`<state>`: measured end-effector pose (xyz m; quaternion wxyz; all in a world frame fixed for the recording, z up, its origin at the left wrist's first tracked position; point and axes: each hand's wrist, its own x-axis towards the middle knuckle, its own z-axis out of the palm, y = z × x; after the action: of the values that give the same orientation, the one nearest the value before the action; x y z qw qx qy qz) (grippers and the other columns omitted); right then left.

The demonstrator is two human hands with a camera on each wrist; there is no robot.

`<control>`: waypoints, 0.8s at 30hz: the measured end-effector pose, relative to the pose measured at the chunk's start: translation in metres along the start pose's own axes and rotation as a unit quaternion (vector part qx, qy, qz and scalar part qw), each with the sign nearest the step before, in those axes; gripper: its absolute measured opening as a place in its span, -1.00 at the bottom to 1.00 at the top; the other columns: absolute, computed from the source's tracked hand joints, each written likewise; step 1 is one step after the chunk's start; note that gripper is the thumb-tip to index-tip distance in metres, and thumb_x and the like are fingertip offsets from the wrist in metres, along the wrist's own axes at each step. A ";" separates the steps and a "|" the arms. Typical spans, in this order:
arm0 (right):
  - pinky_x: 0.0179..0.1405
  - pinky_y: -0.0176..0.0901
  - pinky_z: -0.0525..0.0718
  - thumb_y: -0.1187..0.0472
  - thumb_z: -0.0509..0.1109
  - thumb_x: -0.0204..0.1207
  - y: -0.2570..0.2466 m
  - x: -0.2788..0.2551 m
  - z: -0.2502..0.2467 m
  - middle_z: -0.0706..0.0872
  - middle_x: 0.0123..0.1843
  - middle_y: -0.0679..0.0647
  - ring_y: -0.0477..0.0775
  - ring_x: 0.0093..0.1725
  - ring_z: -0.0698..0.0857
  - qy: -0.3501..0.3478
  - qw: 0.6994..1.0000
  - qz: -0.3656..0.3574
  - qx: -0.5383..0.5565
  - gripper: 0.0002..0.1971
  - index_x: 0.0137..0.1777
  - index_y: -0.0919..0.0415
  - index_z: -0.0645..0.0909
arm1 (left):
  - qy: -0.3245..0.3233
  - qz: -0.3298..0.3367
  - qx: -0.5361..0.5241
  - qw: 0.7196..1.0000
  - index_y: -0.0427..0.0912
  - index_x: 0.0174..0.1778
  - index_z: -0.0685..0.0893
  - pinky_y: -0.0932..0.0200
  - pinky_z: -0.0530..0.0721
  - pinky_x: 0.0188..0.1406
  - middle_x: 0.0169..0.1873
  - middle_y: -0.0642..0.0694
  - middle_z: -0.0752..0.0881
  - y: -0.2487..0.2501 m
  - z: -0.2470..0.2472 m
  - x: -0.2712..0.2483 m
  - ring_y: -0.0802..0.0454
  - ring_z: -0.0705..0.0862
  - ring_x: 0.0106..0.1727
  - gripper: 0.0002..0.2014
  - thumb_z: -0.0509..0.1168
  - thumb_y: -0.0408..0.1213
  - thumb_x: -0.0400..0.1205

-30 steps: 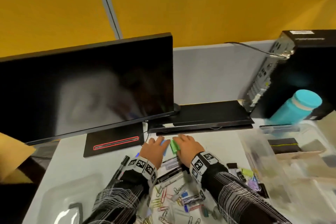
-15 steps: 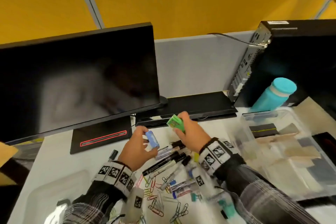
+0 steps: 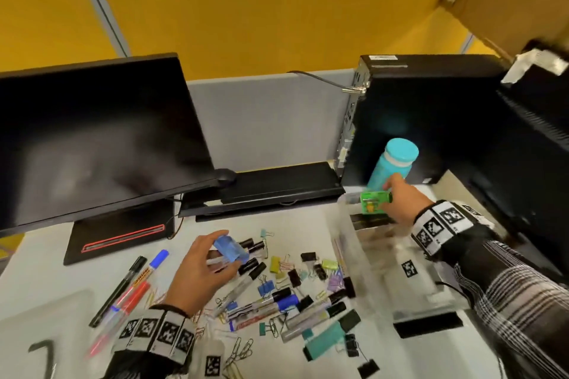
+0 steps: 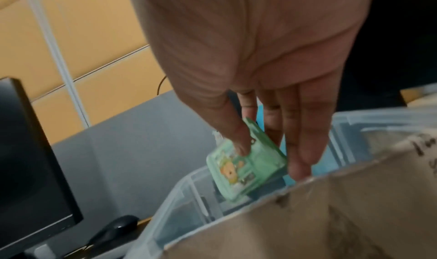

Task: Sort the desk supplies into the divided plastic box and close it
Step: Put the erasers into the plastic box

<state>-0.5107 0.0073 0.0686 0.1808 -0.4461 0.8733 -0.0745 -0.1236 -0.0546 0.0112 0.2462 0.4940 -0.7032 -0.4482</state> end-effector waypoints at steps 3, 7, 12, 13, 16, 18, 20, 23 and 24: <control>0.02 -0.07 0.57 0.20 0.41 0.47 0.000 0.008 0.004 0.67 0.14 0.26 0.27 0.11 0.66 -0.046 0.997 -0.019 -0.061 -0.65 0.21 0.24 0.45 | 0.002 0.001 0.008 1.000 0.13 0.31 0.51 0.32 0.67 0.08 0.19 0.08 0.63 0.008 0.014 -0.004 0.21 0.67 0.13 -0.48 0.51 -0.20 0.46; 0.18 -0.12 0.62 0.08 0.42 0.51 -0.009 0.021 0.019 0.67 0.22 0.16 0.16 0.20 0.66 -0.098 0.989 -0.022 -0.105 -0.61 0.26 0.27 0.58 | 0.005 -0.012 0.006 1.000 0.12 0.32 0.50 0.35 0.65 0.09 0.18 0.13 0.64 0.018 0.030 -0.010 0.23 0.67 0.12 -0.47 0.51 -0.18 0.46; 0.16 -0.09 0.66 0.04 0.42 0.49 -0.008 0.031 0.031 0.72 0.14 0.14 0.11 0.12 0.69 -0.108 0.987 -0.014 -0.122 -0.65 0.19 0.24 0.64 | 0.003 -0.012 -0.007 1.000 0.16 0.29 0.50 0.53 0.62 -0.04 0.13 0.19 0.65 0.029 0.050 -0.019 0.43 0.65 0.09 -0.49 0.51 -0.17 0.46; 0.09 -0.12 0.66 0.06 0.42 0.49 -0.006 0.031 0.031 0.72 0.11 0.14 0.11 0.09 0.69 -0.110 0.988 -0.010 -0.111 -0.66 0.17 0.26 0.65 | 0.002 -0.012 -0.011 1.000 0.17 0.28 0.50 0.52 0.63 -0.01 0.13 0.20 0.66 0.029 0.054 -0.021 0.46 0.64 0.09 -0.50 0.51 -0.17 0.46; -0.10 -0.17 0.57 0.06 0.38 0.52 -0.001 0.029 0.024 0.67 -0.02 0.13 0.09 -0.03 0.66 -0.124 0.990 0.001 -0.061 -0.66 0.16 0.30 0.64 | -0.005 -0.014 -0.022 1.000 0.22 0.24 0.51 0.27 0.70 0.17 0.11 0.20 0.70 0.034 0.065 -0.023 0.39 0.68 0.10 -0.51 0.52 -0.14 0.44; -0.07 -0.19 0.55 0.08 0.32 0.57 0.001 0.021 0.013 0.67 0.00 0.12 0.08 0.00 0.65 -0.120 0.993 -0.012 -0.015 -0.69 0.16 0.29 0.62 | -0.005 -0.007 -0.018 1.000 0.23 0.25 0.52 0.22 0.71 0.19 0.13 0.18 0.70 0.042 0.073 -0.021 0.31 0.68 0.13 -0.50 0.53 -0.08 0.43; 0.02 -0.19 0.53 0.11 0.31 0.60 0.001 0.005 -0.003 0.67 0.06 0.09 0.04 0.05 0.63 -0.089 0.992 -0.047 0.072 -0.77 0.15 0.22 0.61 | 0.002 0.014 -0.023 1.000 0.23 0.26 0.52 0.23 0.71 0.17 0.15 0.21 0.66 0.058 0.083 -0.018 0.30 0.66 0.16 -0.49 0.52 -0.05 0.42; 0.12 -0.15 0.63 0.08 0.32 0.59 -0.001 -0.022 -0.023 0.71 0.08 0.01 -0.02 0.10 0.68 -0.104 0.959 -0.117 0.235 -0.81 0.13 0.10 0.62 | 0.013 0.058 -0.040 0.997 0.21 0.27 0.51 0.36 0.68 0.10 0.16 0.29 0.61 0.095 0.109 -0.016 0.36 0.62 0.16 -0.49 0.49 0.00 0.42; 0.14 -0.09 0.68 0.04 0.31 0.59 -0.002 -0.030 -0.027 0.72 0.08 0.00 -0.01 0.09 0.72 -0.146 0.940 -0.119 0.285 -0.79 0.13 0.09 0.62 | 0.008 0.073 -0.048 0.996 0.20 0.28 0.50 0.40 0.66 0.10 0.17 0.29 0.60 0.106 0.119 -0.015 0.38 0.61 0.17 -0.49 0.49 -0.03 0.43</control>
<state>-0.5029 0.0297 0.1012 0.4160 -0.4826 0.7198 -0.2756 -0.2623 0.0166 0.0487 0.3075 0.4329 -0.7126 -0.4586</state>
